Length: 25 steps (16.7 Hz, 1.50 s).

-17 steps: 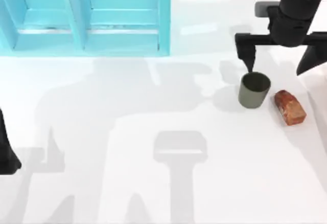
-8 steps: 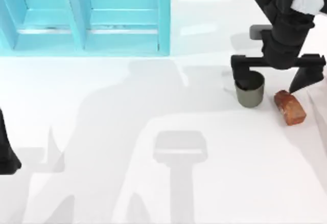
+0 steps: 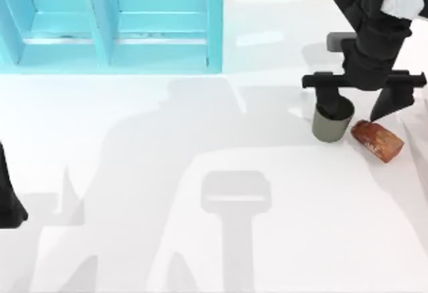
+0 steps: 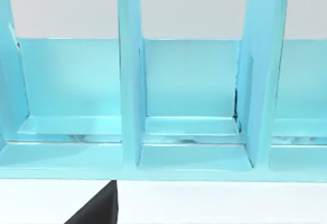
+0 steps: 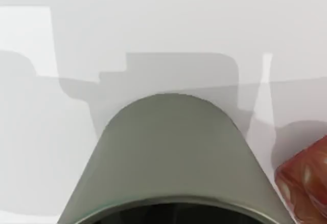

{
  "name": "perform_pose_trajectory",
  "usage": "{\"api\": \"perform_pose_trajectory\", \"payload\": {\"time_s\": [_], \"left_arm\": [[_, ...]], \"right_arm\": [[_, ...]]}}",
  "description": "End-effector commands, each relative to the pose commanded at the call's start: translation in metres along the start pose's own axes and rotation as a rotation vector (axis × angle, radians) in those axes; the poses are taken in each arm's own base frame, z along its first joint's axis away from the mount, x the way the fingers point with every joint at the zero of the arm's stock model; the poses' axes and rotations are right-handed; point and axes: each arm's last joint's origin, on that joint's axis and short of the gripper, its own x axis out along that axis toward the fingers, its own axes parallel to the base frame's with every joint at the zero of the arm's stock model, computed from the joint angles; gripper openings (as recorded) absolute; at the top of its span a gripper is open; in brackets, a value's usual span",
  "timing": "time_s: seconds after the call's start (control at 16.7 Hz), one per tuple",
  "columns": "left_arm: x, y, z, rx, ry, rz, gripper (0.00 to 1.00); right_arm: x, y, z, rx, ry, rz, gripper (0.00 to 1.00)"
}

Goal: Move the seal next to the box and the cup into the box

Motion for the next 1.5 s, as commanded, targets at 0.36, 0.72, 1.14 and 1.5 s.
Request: {"api": "perform_pose_trajectory", "payload": {"time_s": [0.36,0.72,1.14,1.5], "left_arm": [[0.0,0.0,0.0,0.0,0.0,0.0,1.0],[0.0,0.0,0.0,0.0,0.0,0.0,1.0],[0.0,0.0,0.0,0.0,0.0,0.0,1.0],[0.0,0.0,0.0,0.0,0.0,0.0,1.0]], "right_arm": [[0.0,0.0,0.0,0.0,0.0,0.0,0.02],[0.0,0.0,0.0,0.0,0.0,0.0,0.0],[-0.03,-0.029,0.008,0.003,-0.024,0.006,0.0],[-0.095,-0.097,0.002,0.004,0.005,0.0,0.0]]}}
